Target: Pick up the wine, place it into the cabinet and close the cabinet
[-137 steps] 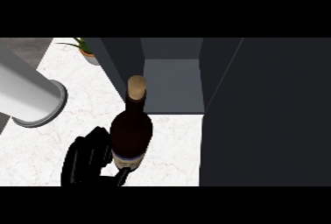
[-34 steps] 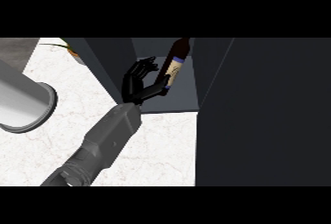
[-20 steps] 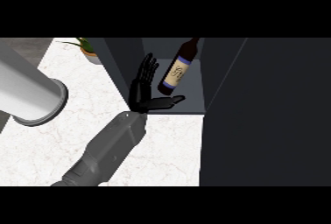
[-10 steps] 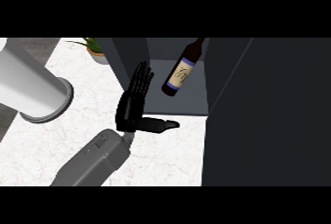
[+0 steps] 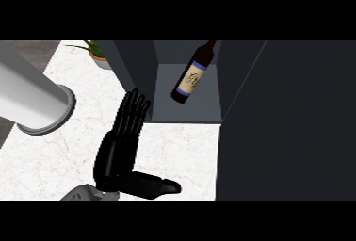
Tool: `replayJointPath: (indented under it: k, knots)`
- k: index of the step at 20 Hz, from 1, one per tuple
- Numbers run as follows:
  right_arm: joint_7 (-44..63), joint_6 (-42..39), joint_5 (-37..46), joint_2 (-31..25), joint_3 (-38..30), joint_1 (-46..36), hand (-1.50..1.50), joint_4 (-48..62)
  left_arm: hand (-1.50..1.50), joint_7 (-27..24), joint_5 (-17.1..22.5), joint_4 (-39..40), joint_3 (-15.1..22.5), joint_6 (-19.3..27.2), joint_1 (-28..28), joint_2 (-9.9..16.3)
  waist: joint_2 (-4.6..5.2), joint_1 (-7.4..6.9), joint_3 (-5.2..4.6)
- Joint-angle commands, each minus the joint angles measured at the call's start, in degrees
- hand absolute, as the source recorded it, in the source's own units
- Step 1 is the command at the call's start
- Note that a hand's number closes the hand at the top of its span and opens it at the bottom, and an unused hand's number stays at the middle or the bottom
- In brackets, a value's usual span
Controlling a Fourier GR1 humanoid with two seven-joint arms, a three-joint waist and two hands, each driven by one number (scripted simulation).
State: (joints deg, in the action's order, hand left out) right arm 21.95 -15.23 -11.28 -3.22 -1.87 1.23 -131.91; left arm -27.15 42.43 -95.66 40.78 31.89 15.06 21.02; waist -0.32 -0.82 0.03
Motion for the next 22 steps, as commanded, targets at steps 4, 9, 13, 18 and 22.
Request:
replayJointPath:
  k: [4, 9, 13, 18, 22]
  knots:
    - [-1.8, -7.5, 1.0, -4.8, 1.6, 2.3, 1.5, 0.4, -1.5, 3.2, -3.1, -16.1, -0.8, 3.0, -9.9, 6.4, 0.06, 0.03, 0.01]
    - [3.7, -13.4, -4.0, -9.2, 6.0, 3.2, 1.5, -3.6, -1.5, -1.1, -4.0, -18.9, -3.3, 2.2, -18.2, 9.6, 0.03, -0.25, -0.06]
    - [6.1, -14.5, -6.7, -9.0, 9.1, 6.1, 1.5, -4.9, -1.5, -1.4, -4.7, -25.6, -6.6, 3.3, -25.5, 14.2, 0.05, -0.25, -0.03]
    - [9.0, -12.0, -5.8, -5.1, 19.3, 10.4, 1.5, -9.2, -1.5, -2.7, 1.6, -29.1, -15.9, -3.8, -33.2, 19.0, 0.04, -0.02, -0.07]
    - [14.4, -8.0, -2.5, -3.4, 27.0, 9.7, 1.5, -13.6, -1.5, -5.3, 4.1, -33.3, -21.7, -7.9, -41.1, 21.7, -0.12, -0.32, -0.13]
